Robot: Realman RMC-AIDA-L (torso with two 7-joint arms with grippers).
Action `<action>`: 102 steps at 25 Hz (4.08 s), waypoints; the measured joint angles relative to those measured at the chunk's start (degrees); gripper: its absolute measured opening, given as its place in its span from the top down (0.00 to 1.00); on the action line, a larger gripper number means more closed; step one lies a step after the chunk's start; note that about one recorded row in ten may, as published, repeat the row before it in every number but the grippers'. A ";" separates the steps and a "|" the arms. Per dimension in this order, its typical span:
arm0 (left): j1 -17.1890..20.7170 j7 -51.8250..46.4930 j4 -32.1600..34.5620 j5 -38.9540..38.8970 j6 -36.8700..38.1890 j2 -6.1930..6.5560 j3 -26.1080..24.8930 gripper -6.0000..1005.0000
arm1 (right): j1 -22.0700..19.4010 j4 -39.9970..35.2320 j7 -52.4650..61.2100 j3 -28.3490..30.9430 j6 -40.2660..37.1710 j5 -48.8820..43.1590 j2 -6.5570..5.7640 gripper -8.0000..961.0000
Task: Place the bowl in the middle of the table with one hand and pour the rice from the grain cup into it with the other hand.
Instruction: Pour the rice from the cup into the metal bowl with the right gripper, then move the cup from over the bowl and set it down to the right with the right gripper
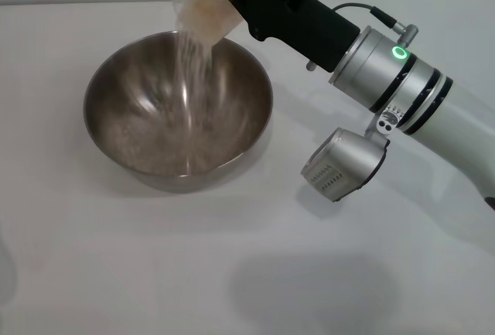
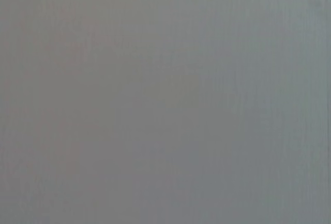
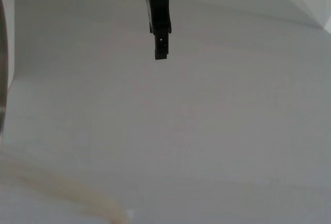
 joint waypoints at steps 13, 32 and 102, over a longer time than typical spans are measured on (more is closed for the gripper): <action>-0.22 -0.73 0.18 0.00 0.19 0.09 0.00 0.24 | 0.44 -0.66 -3.27 -0.26 0.04 -0.37 0.01 0.99; -0.18 -0.78 0.01 0.00 1.43 0.09 0.20 0.24 | 0.47 -1.12 -9.56 -0.49 -0.08 -2.92 0.01 0.99; -0.20 -0.80 -3.43 0.65 0.71 0.18 2.79 0.24 | -21.92 24.59 17.92 30.89 0.71 -2.88 1.08 0.99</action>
